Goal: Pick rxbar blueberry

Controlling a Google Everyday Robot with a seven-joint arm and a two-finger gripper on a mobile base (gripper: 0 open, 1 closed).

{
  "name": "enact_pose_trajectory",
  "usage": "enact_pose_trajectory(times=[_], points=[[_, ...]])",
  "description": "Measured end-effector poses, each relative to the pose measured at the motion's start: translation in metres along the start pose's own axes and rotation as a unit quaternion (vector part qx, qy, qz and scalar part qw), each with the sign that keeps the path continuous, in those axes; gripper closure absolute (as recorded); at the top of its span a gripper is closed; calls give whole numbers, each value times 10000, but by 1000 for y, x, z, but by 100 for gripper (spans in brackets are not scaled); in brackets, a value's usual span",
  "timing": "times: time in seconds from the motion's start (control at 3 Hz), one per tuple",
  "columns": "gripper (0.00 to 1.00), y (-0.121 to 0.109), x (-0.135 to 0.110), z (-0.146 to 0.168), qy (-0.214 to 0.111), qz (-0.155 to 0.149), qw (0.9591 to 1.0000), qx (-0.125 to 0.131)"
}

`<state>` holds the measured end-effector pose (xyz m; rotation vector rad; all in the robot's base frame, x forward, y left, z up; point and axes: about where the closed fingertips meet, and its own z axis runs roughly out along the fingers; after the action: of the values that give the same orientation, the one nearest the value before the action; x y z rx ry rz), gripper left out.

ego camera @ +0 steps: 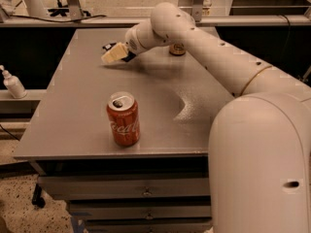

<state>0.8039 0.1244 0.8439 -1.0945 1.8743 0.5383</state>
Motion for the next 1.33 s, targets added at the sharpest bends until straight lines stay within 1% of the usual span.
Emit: enact_pose_trajectory(times=[0.67,1.0,1.33], points=[[64,8,5,6,-56,205,9997,-83],[86,9,5,5,-52,230,9997,-84],[100,7,-7,-6,-140,142,9998,-32]])
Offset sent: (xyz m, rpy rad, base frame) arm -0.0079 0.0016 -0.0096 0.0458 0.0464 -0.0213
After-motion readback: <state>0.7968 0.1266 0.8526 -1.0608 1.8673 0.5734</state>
